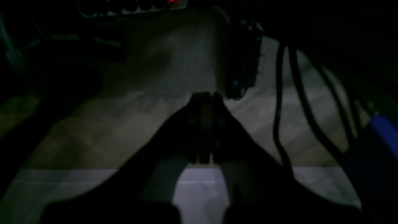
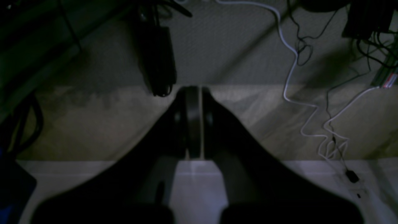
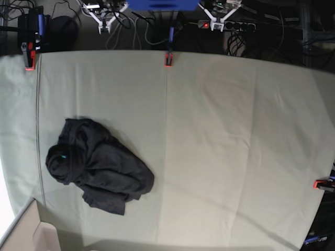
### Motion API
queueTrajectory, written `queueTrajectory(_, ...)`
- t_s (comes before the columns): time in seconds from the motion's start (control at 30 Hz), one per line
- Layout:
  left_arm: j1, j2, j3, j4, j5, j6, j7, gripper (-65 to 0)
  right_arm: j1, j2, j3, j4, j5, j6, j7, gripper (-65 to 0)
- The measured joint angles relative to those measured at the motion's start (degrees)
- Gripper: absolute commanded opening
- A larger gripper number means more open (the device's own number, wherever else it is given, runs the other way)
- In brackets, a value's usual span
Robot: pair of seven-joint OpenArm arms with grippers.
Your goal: Layout the t-shirt on the table in an organized manner, then fold the t-shirt properly
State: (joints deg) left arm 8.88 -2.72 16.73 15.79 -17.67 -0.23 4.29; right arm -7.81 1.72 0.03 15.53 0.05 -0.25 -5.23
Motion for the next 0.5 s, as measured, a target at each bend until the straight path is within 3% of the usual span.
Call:
queueTrajectory(0.1, 0.02, -0.33, 0.2, -0.02, -0.83, 0.0, 0.02, -65.0, -0.09, 0.02, 0.07, -0.02, 0.0, -0.55, -0.11, -65.0)
queueTrajectory(0.2, 0.02, -0.2, 0.2, 0.02, -0.85, 0.0, 0.0, -65.0, -0.04, -0.17, 0.04, -0.02, 0.0, -4.76, 0.31, -65.0)
queueTrajectory(0.5, 0.0, -0.15, 0.2, 0.07, -0.85, 0.0, 0.0, -65.0, -0.37, -0.31, -0.04, -0.02, 0.0, -4.94, 0.28, -65.0)
